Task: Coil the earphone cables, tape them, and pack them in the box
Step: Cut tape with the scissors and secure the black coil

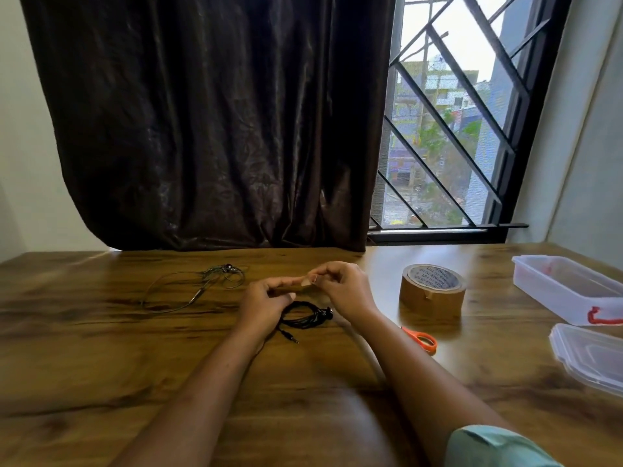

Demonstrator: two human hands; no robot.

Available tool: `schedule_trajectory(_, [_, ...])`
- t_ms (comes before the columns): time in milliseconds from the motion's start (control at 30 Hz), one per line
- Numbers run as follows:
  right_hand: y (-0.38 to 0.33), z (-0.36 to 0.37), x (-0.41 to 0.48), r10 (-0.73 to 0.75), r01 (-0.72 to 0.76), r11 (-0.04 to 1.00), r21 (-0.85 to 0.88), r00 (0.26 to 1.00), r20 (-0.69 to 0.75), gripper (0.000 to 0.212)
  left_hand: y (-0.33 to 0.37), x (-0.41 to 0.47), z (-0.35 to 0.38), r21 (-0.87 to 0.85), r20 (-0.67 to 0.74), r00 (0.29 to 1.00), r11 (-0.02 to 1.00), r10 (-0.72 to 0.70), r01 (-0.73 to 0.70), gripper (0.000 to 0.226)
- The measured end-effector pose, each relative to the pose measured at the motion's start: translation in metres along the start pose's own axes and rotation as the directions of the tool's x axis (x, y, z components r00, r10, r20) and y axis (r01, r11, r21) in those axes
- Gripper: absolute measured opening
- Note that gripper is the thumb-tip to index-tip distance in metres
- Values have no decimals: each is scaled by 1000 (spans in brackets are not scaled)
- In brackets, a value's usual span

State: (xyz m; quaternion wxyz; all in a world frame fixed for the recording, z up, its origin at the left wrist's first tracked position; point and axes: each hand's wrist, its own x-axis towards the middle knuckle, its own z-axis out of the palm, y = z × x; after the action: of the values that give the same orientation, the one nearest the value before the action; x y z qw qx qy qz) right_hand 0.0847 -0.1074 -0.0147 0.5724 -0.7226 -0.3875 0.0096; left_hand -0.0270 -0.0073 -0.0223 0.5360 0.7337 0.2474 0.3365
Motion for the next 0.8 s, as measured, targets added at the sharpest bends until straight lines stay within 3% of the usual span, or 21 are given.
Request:
schedule_trajectory(200, [-3,12,-2,-140,141,978,-151,990,14,11,-6,7,6,-87,-158,981,991,-115,102,31])
schedule_trajectory(300, [2,14,-2,-203,206,952,-228,979,36,11,-11,12,2,-104,-255,946,978,-202,181,56])
schedule_trajectory(333, [5,12,-1,-219,225,943,-244,974,51,12,-13,12,1,-66,-268,940,977,-212,202,60])
schedule_trajectory(400, [10,10,0,-255,283,912,-296,958,130,13,-11,6,3,365,-210,972,913,-108,181,55])
schedule_trajectory(433, [12,10,0,-262,310,892,-328,948,182,14,-10,1,7,598,-154,987,790,-56,138,51])
schedule_trajectory(500, [13,11,0,-250,335,859,-389,935,252,15,-9,-4,11,807,-92,995,588,35,54,42])
schedule_trajectory(700, [9,13,-3,-287,429,796,-427,888,359,15,-8,-5,6,845,-66,982,534,175,-39,21])
schedule_trajectory(800, [6,16,-3,-324,484,773,-411,857,400,15,-6,-5,8,804,17,987,586,157,-107,23])
